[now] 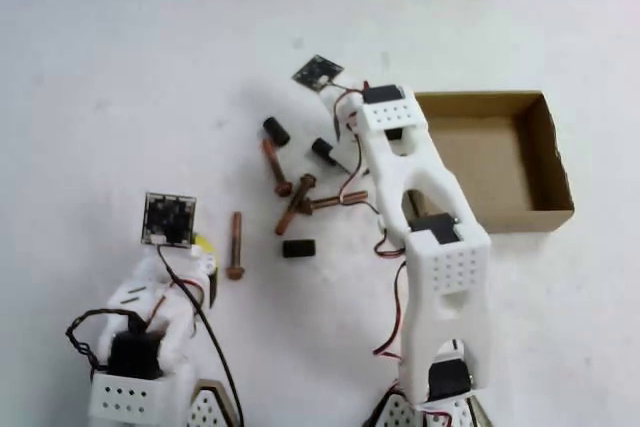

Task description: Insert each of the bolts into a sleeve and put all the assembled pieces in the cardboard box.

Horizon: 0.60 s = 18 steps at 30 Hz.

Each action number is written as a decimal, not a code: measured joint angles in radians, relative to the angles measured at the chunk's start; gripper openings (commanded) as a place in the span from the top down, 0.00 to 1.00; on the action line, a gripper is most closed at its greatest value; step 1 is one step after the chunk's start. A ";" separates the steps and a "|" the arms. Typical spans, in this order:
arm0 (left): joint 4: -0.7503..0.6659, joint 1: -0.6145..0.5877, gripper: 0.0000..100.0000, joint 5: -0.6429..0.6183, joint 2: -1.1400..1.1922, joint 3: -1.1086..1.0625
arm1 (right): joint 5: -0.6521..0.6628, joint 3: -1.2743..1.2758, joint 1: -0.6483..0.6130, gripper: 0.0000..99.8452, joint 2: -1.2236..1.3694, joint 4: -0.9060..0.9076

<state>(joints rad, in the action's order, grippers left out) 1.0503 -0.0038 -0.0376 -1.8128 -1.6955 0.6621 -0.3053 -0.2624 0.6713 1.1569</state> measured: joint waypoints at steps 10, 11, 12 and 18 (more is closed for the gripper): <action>0.000 0.000 0.98 0.000 0.000 0.000 | 0.000 -0.021 0.002 0.98 0.005 0.018; 0.000 0.000 0.98 0.000 0.000 0.000 | -0.002 -0.025 0.002 0.98 0.005 0.018; 0.000 0.000 0.98 0.000 0.000 0.000 | -0.002 -0.028 0.002 0.98 0.005 0.025; 0.000 0.000 0.98 0.000 0.000 0.000 | -0.002 -0.026 -0.006 0.98 -0.095 0.130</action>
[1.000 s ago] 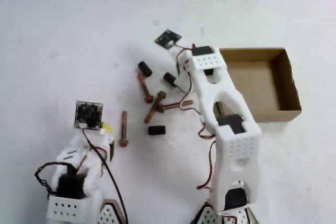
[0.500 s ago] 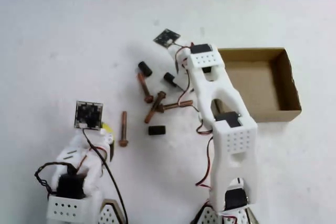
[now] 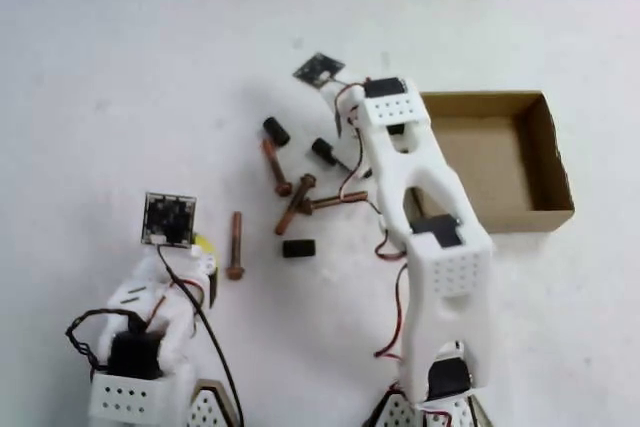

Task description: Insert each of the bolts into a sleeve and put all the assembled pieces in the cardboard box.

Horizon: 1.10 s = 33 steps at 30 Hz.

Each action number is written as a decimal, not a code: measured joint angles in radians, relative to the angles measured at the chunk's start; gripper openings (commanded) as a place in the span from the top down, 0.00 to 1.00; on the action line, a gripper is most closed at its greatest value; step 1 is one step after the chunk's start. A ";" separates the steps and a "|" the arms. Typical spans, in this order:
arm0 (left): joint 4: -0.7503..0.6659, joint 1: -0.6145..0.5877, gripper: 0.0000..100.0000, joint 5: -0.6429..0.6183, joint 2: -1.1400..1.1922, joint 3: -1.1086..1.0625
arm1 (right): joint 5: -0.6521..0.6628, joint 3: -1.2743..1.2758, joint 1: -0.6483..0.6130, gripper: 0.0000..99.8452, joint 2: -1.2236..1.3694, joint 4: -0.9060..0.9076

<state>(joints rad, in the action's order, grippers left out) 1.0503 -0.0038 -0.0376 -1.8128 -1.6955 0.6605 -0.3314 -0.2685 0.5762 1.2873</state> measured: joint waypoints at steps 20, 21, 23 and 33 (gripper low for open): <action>0.000 0.000 0.98 0.000 0.000 0.000 | 0.000 0.000 -0.041 0.98 -0.709 0.393; 0.006 0.000 0.98 0.000 0.000 0.000 | 0.000 0.000 -0.048 0.98 -0.743 0.397; 0.040 0.000 0.98 0.009 0.000 0.009 | 0.000 0.000 -0.054 0.98 -0.809 0.400; 0.084 0.000 0.98 0.017 0.000 0.028 | 0.000 0.238 -0.092 0.98 -1.145 0.397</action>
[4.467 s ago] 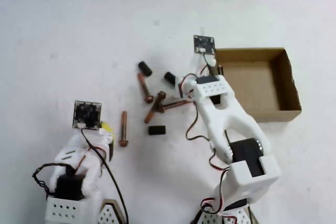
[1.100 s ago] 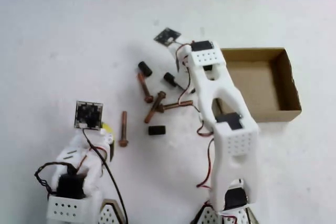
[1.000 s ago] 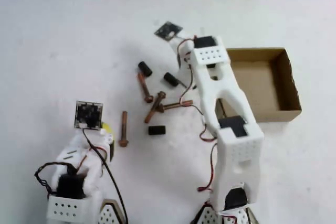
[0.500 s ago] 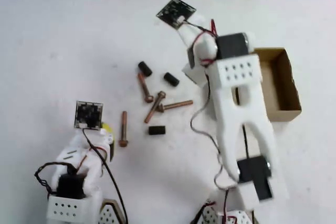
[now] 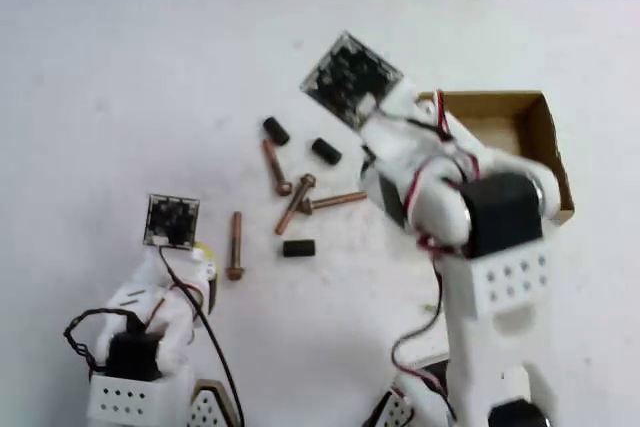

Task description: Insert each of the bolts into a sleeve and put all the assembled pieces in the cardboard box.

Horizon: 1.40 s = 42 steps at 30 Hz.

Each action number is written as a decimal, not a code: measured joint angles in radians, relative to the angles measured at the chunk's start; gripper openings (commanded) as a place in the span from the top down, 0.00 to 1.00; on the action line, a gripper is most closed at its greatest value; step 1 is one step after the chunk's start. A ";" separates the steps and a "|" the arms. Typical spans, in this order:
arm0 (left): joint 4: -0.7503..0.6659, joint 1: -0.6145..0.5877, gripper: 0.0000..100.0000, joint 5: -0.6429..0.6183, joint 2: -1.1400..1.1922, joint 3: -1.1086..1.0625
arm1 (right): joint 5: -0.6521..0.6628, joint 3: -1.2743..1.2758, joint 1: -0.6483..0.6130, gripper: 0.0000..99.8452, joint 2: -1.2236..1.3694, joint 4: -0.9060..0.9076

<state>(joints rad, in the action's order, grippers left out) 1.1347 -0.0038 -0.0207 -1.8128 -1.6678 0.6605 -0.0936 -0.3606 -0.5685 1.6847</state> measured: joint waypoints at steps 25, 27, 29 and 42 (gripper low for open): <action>0.147 -0.077 0.98 0.130 -0.002 0.247 | -0.195 0.957 -0.008 0.98 -0.655 -0.571; 0.147 -0.077 0.98 0.130 -0.002 0.278 | -0.195 1.000 -0.008 0.98 -0.672 -0.592; 0.160 -0.077 0.98 0.130 -0.002 0.322 | -0.195 1.043 -0.009 0.98 -0.689 -0.612; 0.204 -0.077 0.98 0.149 0.439 0.701 | -0.308 1.352 -0.101 0.98 -0.885 -0.793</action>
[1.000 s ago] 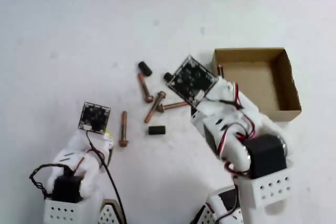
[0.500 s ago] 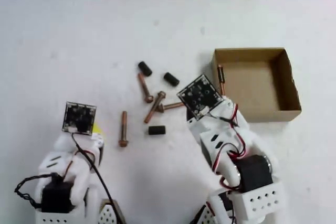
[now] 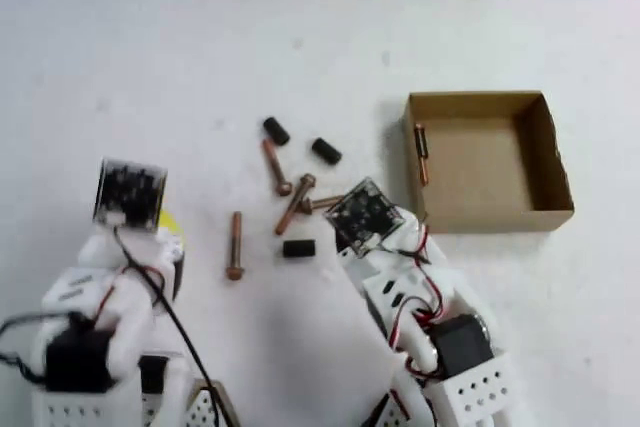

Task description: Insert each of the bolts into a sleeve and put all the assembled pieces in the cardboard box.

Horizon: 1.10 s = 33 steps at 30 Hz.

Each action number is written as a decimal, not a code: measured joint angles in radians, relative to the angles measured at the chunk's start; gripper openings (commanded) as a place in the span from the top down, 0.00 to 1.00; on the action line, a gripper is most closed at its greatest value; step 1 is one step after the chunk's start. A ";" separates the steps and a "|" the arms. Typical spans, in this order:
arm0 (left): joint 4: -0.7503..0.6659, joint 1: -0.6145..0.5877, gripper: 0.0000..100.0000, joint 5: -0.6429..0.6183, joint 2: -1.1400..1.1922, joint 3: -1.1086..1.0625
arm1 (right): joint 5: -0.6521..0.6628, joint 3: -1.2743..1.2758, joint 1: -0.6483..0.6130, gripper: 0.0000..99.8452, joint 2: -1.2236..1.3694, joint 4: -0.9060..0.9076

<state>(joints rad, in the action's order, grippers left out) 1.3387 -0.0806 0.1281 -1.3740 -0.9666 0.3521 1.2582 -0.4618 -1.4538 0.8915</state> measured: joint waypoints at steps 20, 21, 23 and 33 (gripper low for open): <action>-0.115 0.183 0.98 -0.130 0.657 0.120 | -0.103 0.198 -0.006 0.98 -0.330 -0.049; -0.133 0.193 0.97 -0.150 0.686 0.120 | -0.103 0.212 -0.006 0.98 -0.330 -0.049; -0.175 0.215 0.95 -0.187 0.741 0.120 | -0.103 0.232 -0.011 0.98 -0.330 -0.049; -0.250 0.232 0.87 -0.273 0.916 0.120 | -0.103 0.247 -0.012 0.98 -0.330 -0.049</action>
<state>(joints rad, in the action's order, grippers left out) 1.0886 0.1511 -0.1450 -0.4580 -0.8470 0.2493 1.5052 -0.4741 -1.7837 0.8424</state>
